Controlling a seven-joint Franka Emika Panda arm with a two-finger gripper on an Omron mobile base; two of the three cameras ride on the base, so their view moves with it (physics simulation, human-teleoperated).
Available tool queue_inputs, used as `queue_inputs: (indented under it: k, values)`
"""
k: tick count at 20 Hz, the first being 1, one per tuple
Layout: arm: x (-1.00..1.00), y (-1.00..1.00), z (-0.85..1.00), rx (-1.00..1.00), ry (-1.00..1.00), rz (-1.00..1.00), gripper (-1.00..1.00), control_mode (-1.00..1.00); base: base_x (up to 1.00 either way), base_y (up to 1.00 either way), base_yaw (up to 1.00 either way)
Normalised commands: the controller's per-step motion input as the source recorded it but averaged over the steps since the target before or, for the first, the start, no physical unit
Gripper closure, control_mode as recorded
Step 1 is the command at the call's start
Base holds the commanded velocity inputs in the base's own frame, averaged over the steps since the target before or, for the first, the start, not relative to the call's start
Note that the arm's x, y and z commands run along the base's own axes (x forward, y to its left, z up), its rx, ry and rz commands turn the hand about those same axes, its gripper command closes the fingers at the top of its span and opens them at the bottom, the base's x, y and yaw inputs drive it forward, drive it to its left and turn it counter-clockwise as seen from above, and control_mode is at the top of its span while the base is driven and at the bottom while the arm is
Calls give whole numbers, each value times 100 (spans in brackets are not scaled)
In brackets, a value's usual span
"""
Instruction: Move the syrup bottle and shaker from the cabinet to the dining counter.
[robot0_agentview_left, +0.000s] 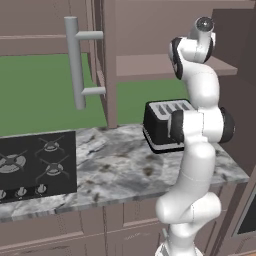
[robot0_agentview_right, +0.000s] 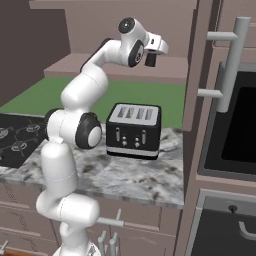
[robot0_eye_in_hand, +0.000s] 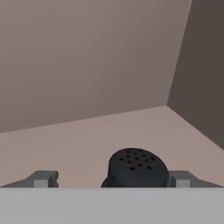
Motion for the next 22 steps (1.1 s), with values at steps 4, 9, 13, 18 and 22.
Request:
queue_inputs:
  k: [4, 9, 13, 18, 22]
  values:
    - [0, -19, -12, 0, 1, 0, 100, -100, 0, 0, 0]
    - [0, -3, -29, 0, 3, 0, 100, -100, 0, 0, 0]
    - [-1, 0, -3, 0, -1, 0, 100, -100, 0, 0, 0]
    - [-31, 0, 0, -1, 0, 0, 100, -100, 0, 0, 0]
    - [-71, 0, -2, -3, 0, 4, 100, -100, 0, 0, 0]
